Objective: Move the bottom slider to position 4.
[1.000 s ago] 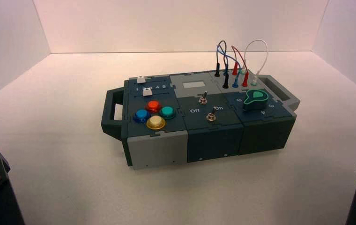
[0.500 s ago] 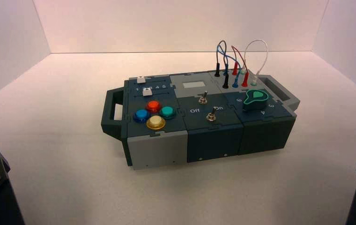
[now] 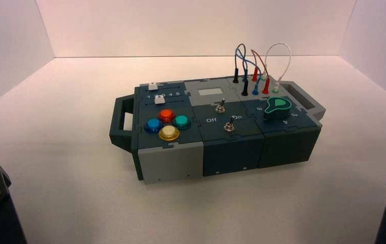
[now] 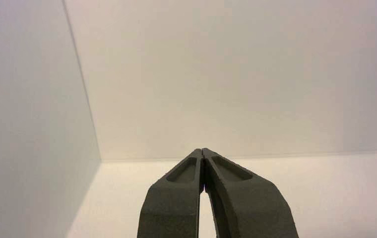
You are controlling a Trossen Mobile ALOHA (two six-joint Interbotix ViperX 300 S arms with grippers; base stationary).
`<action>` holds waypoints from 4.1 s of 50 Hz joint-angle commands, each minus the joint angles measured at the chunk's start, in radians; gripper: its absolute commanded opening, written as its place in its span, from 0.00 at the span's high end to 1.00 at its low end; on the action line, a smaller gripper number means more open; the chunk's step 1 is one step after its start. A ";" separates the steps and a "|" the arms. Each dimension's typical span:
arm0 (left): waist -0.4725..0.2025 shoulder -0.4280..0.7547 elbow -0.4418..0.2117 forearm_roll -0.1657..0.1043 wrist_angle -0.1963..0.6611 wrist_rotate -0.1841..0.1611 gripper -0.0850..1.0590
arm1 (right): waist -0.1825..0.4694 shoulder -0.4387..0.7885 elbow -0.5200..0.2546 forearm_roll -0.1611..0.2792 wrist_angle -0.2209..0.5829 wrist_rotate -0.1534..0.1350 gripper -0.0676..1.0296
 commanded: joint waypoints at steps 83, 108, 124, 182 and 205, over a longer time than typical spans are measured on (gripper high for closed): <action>-0.376 0.273 -0.186 -0.129 0.560 0.005 0.95 | 0.571 0.581 -0.252 0.140 0.382 -0.074 0.96; -0.413 0.428 -0.207 -0.129 0.554 0.017 0.95 | 0.646 0.673 -0.279 0.146 0.393 -0.089 0.96; -0.465 0.526 -0.190 -0.130 0.486 0.012 0.95 | 0.689 0.709 -0.278 0.149 0.348 -0.086 0.96; -0.523 0.770 -0.167 -0.299 0.348 -0.097 0.95 | 0.707 0.718 -0.284 0.155 0.313 -0.072 0.96; -0.523 0.876 -0.196 -0.359 0.345 -0.126 0.95 | 0.707 0.712 -0.285 0.156 0.313 -0.071 0.96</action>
